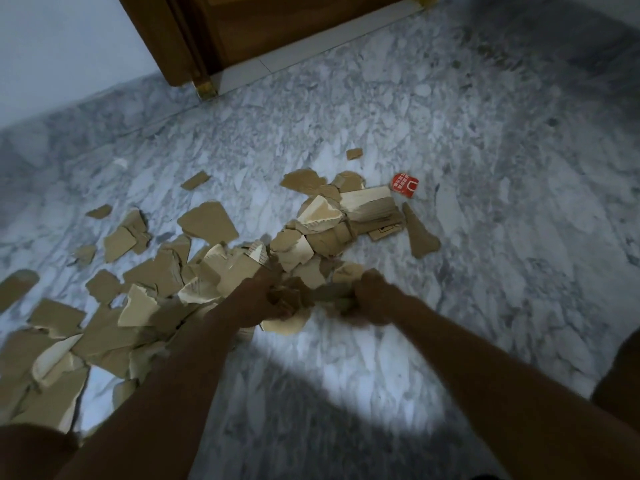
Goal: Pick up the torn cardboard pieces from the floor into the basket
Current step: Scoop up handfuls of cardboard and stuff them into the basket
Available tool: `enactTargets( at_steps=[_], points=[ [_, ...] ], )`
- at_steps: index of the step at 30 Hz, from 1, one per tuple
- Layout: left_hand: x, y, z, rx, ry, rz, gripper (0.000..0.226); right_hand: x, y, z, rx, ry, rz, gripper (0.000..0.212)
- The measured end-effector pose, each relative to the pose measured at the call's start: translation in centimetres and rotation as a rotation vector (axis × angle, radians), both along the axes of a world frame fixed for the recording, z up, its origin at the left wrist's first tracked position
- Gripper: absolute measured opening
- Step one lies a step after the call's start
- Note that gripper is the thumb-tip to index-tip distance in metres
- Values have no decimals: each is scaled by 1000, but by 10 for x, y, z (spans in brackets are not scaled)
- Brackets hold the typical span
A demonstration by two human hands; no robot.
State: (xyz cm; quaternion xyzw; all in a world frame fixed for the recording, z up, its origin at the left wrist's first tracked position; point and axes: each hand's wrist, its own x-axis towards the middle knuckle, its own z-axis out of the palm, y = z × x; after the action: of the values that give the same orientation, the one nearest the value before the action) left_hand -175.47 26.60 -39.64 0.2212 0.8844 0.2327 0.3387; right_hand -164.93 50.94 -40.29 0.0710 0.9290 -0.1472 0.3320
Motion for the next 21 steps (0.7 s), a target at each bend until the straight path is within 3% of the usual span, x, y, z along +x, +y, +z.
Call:
enactTargets(
  at_steps=[3,5,9,11,14,18,21],
  points=[
    [-8,-15,-6,-64,121,-13,73,-28,16,8,90,27,-57,72],
    [-14,-24,-11,-237,212,32,81,-32,15,-2,89,53,-150,68],
    [-17,-30,-21,-244,262,7,96,-22,1,-26,247,179,-148,66],
    [-12,-25,-19,-272,275,91,91,-22,2,-27,187,206,-213,69],
    [-2,-14,-16,-427,477,109,76,-25,7,-25,12,200,-410,75],
    [-4,-18,-12,-123,345,90,81,-20,15,-12,-31,-51,-286,61],
    [-13,-15,7,93,175,107,67,-23,44,13,-64,-172,-246,52]
  ],
)
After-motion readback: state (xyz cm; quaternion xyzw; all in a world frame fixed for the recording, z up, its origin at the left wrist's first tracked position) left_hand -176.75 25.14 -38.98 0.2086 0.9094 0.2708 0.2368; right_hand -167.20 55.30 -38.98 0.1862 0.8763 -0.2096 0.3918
